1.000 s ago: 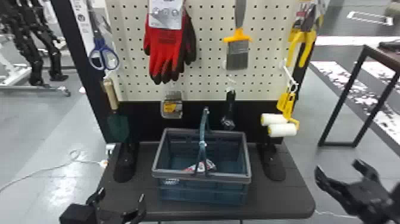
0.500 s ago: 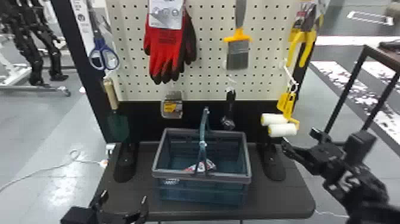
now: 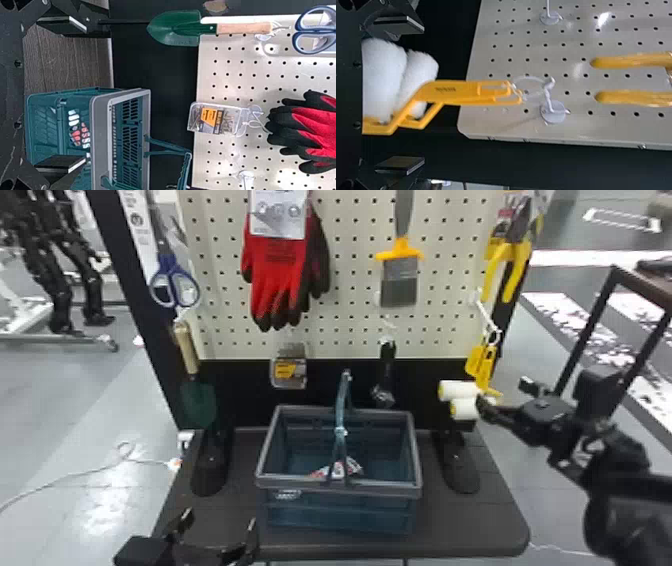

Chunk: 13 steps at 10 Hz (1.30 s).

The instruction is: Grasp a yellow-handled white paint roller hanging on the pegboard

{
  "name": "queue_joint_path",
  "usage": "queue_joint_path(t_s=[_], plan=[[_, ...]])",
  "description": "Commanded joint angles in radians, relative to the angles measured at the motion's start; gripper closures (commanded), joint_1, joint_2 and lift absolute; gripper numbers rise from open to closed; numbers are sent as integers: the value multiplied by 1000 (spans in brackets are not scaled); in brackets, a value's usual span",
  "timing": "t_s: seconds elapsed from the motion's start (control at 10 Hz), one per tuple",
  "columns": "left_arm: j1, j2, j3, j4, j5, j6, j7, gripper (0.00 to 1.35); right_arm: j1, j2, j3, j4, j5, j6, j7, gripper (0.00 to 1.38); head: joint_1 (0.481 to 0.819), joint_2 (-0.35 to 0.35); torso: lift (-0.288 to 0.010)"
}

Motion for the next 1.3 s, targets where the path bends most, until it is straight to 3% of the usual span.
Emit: queue_joint_path(t_s=[0.0, 0.2, 0.4, 0.6, 0.7, 0.9, 1.0, 1.2], plan=[[-18, -21, 3, 17, -9, -1, -20, 150, -60, -37, 4, 9, -16, 26, 5, 136, 549, 0, -100], [-51, -40, 0, 41, -25, -4, -64, 151, -116, -29, 7, 46, 6, 43, 33, 130, 549, 0, -100], [-48, -55, 11, 46, -26, -5, -70, 151, -102, -25, 22, 46, -10, 69, 36, 136, 549, 0, -100], [-58, -57, 9, 53, -28, -7, -82, 151, -106, -17, 38, 60, -10, 81, 41, 168, 549, 0, -100], [-58, -58, 9, 55, -29, -7, -84, 151, -114, -19, 51, 72, -6, 84, 45, 266, 549, 0, -100], [-62, -55, 9, 58, -28, -11, -86, 151, -116, -12, 53, 77, -2, 86, 50, 1134, 549, 0, -100], [-61, -57, 9, 58, -26, -11, -86, 151, -108, -14, 53, 69, 4, 86, 50, 1288, 549, 0, -100], [-61, -58, 11, 60, -25, -13, -87, 151, -102, -14, 53, 55, 24, 78, 50, 1296, 549, 0, -100]])
